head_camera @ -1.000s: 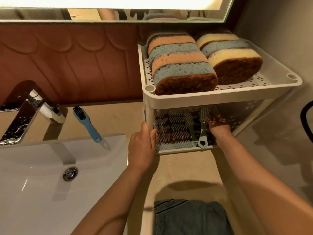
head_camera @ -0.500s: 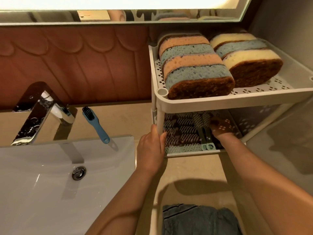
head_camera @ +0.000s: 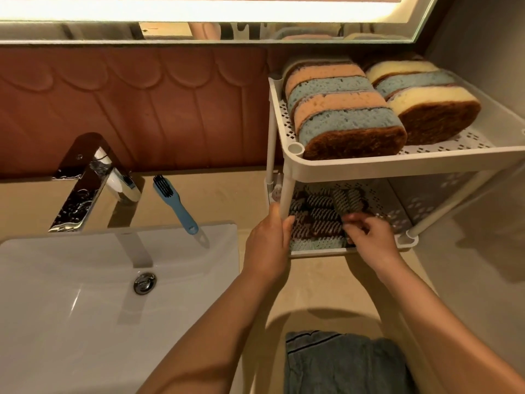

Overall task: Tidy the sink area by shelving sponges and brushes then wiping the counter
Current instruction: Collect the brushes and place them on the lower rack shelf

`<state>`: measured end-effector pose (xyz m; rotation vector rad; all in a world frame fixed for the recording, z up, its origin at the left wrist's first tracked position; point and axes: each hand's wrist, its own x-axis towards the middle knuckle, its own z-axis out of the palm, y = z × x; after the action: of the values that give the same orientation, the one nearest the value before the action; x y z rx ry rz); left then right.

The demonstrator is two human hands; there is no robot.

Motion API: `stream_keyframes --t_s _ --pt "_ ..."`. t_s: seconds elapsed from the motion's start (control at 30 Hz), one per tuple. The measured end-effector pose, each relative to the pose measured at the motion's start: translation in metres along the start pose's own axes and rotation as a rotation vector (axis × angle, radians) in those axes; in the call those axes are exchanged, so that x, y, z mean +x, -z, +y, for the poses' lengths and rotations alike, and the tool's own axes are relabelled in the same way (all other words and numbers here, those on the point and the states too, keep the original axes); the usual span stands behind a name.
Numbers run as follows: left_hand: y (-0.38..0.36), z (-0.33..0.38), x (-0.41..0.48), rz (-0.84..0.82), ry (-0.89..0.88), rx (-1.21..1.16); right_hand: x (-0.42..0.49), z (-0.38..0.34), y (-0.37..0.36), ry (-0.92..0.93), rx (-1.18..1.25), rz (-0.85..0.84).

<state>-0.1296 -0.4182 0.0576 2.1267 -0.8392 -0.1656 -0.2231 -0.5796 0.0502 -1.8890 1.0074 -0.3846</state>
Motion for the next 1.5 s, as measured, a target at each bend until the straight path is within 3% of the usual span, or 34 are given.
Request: stream_keyframes --t_s 0.17,0.3,0.57,0.73,0.9,1.03,1.33,1.5 --pt "0.013 -0.009 -0.004 -0.220 0.075 -0.165 -0.049 -0.020 -0.018 0.085 0.015 -0.192" --pt "0.039 -0.028 -0.015 -0.332 0.173 -0.144 -0.076 -0.032 -0.043 0.098 0.012 -0.337" --pt "0.110 -0.106 -0.050 -0.638 0.419 -0.228 -0.102 -0.065 -0.117 0.072 0.028 -0.365" --pt "0.158 -0.152 -0.064 -0.639 0.574 -0.271 -0.097 -0.086 -0.179 -0.018 -0.037 -0.410" --pt "0.200 -0.186 -0.065 -0.527 0.762 -0.388 -0.078 -0.105 -0.230 -0.196 0.026 -0.366" --pt "0.228 -0.207 -0.069 -0.461 0.786 -0.454 -0.063 -0.107 -0.259 -0.249 0.017 -0.212" --pt "0.258 -0.224 -0.086 -0.387 0.793 -0.617 -0.058 -0.111 -0.287 -0.356 0.138 -0.070" --pt "0.263 -0.220 -0.092 -0.386 0.756 -0.693 -0.084 -0.125 -0.290 -0.460 0.389 -0.106"
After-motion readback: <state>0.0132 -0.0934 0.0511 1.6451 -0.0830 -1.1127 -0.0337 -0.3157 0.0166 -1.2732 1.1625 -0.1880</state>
